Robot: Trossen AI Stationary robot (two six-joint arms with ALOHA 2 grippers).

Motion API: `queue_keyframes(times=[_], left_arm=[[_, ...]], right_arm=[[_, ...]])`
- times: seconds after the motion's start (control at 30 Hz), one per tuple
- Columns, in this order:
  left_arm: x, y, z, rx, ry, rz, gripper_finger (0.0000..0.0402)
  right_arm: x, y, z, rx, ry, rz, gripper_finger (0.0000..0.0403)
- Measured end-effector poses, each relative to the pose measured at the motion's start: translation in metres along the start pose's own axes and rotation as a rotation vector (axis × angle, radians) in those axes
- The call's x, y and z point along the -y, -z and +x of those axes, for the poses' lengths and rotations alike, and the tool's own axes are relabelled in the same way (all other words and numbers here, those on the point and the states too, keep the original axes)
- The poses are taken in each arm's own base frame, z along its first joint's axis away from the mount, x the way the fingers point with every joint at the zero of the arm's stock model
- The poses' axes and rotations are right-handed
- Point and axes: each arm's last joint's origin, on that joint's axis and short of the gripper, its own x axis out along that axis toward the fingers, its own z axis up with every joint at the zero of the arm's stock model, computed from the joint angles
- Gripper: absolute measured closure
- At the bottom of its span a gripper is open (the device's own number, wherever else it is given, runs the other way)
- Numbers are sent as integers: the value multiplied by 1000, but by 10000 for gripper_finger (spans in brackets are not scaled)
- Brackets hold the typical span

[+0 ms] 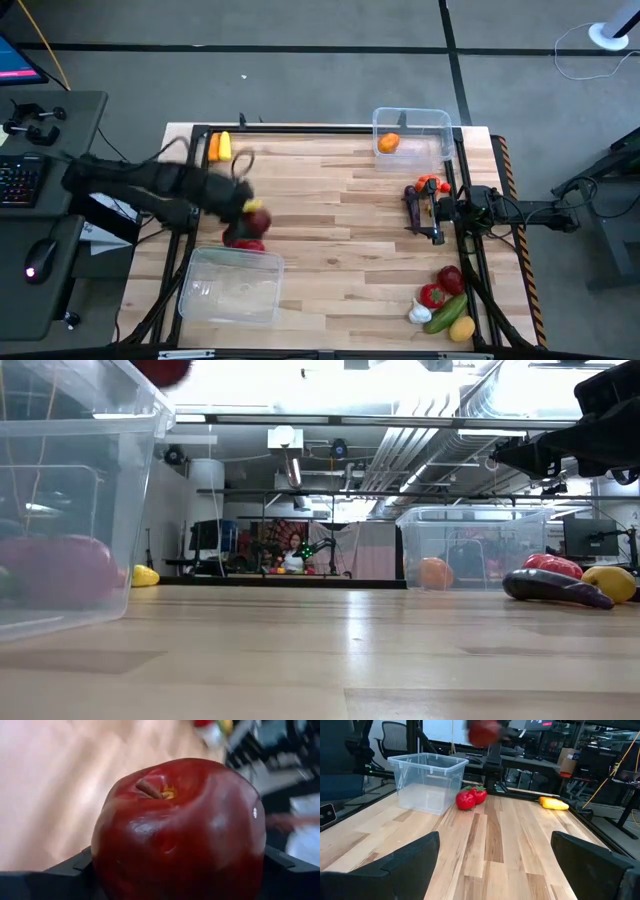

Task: Sort produce into baskets
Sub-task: Put the top red apple into the bottom transparent bin, then put the yellow corn into the bottom transparent bin

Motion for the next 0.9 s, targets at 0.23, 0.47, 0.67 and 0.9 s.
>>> queue_keyframes(times=[0.23,0.47,0.67,0.9], left_arm=[[52,62,17,-219,48,-2,97],[63,83,53,-305,-64,52,40],[61,84,73,-389,-98,51,16],[58,72,71,-504,66,125,15]], right_arm=[[0,0,0,0,0,0,25],[0,0,0,0,0,0,25],[0,0,0,0,0,0,25],[0,0,0,0,0,0,25]])
